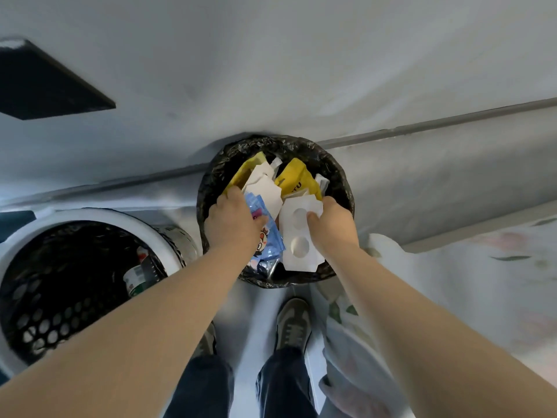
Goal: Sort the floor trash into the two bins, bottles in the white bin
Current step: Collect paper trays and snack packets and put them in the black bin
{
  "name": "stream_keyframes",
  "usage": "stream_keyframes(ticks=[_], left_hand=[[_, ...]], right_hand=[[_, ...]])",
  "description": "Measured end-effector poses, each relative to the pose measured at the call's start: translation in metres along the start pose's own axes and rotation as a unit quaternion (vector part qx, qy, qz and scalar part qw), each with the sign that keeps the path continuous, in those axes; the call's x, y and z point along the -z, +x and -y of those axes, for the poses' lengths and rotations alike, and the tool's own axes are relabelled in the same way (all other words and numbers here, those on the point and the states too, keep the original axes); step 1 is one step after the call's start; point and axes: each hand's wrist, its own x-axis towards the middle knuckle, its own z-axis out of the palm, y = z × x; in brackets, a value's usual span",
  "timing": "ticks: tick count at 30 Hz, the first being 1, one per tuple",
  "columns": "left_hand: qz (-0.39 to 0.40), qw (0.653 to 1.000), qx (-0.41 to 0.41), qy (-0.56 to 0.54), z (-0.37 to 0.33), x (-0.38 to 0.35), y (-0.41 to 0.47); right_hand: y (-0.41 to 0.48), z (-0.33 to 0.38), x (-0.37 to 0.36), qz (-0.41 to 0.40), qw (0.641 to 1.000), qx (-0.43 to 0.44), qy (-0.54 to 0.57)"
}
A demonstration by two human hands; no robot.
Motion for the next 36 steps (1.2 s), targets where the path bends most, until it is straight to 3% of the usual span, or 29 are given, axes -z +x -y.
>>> stream_keyframes(ticks=[6, 12, 16, 20, 27, 36], left_hand=[[-0.009, 0.997, -0.060, 0.042, 0.001, -0.013, 0.005], [-0.011, 0.987, -0.079, 0.136, 0.005, -0.027, 0.006], [-0.044, 0.972, -0.110, 0.203, 0.002, -0.016, 0.008], [-0.061, 0.975, -0.139, 0.162, 0.000, -0.003, -0.001], [-0.035, 0.964, -0.209, 0.160, -0.001, 0.047, -0.039], [0.021, 0.962, -0.228, 0.151, -0.010, 0.142, -0.116]], right_hand=[[0.015, -0.003, -0.018, -0.003, 0.998, -0.010, -0.068], [0.009, -0.006, -0.021, -0.044, 0.962, 0.091, -0.255], [-0.001, -0.009, -0.012, -0.054, 0.961, 0.135, -0.237], [-0.018, -0.010, 0.004, -0.051, 0.958, 0.169, -0.225], [-0.069, 0.000, 0.037, -0.036, 0.945, 0.181, -0.271], [-0.164, 0.036, 0.101, -0.021, 0.948, 0.175, -0.264]])
